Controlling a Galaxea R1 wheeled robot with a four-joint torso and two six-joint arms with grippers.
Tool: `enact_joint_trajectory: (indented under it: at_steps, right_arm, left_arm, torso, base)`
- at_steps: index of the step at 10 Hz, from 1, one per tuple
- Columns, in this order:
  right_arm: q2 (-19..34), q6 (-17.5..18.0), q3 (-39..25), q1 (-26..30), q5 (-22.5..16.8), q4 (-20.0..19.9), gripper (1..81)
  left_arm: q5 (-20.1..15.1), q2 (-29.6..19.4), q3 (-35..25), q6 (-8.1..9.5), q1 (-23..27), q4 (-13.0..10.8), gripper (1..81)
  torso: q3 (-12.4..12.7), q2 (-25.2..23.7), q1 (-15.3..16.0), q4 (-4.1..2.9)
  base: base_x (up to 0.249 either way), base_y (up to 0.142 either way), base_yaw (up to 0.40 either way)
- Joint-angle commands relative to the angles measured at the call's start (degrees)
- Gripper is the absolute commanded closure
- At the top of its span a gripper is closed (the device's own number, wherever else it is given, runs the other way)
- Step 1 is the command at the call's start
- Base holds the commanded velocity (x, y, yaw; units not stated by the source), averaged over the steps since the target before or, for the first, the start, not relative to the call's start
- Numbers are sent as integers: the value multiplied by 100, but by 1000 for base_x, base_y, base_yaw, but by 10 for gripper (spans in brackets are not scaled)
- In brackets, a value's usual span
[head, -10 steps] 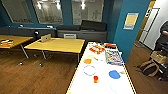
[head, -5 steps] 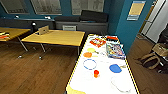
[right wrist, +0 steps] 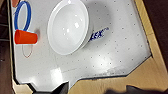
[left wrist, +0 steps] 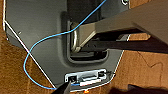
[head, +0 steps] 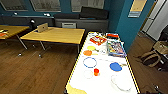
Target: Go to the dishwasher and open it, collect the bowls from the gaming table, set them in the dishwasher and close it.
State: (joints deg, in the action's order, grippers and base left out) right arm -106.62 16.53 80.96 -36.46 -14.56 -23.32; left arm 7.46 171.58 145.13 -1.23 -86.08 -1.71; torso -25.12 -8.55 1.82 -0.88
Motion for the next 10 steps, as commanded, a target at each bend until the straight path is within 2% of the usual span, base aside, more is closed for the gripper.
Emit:
enact_joint_trajectory:
  at_steps: [1, 4, 6, 7, 10]
  right_arm:
    - [-72, 579, 911, 1373, -1119, -120, 10]
    - [-634, 650, 1675, 1610, -1313, -111, 10]
    - [-1022, 641, 2283, 1637, -1647, -138, 10]
    - [-1215, 641, 2511, 1611, -1665, -138, 10]
    - [-1567, 641, 2749, 1628, -1665, -138, 10]
  left_arm:
    - [-386, -10, -46, 26, 33, 12, 10]
    - [-386, -18, -46, 26, 33, 56, 10]
    - [-386, -18, -46, 26, 33, 56, 10]
    - [-386, -18, -46, 26, 33, 65, 10]
    - [-386, -27, -46, 26, 34, 83, 10]
  torso:
    - [0, 0, 0, 0]
    - [-2, 2, 0, 0]
    - [-2, 2, 0, 0]
    - [-2, 2, 0, 0]
    - [-518, 5, 0, 0]
  base:
    - [0, 0, 0]
    - [0, 0, 0]
    - [0, 0, 0]
    - [0, 0, 0]
    - [0, 0, 0]
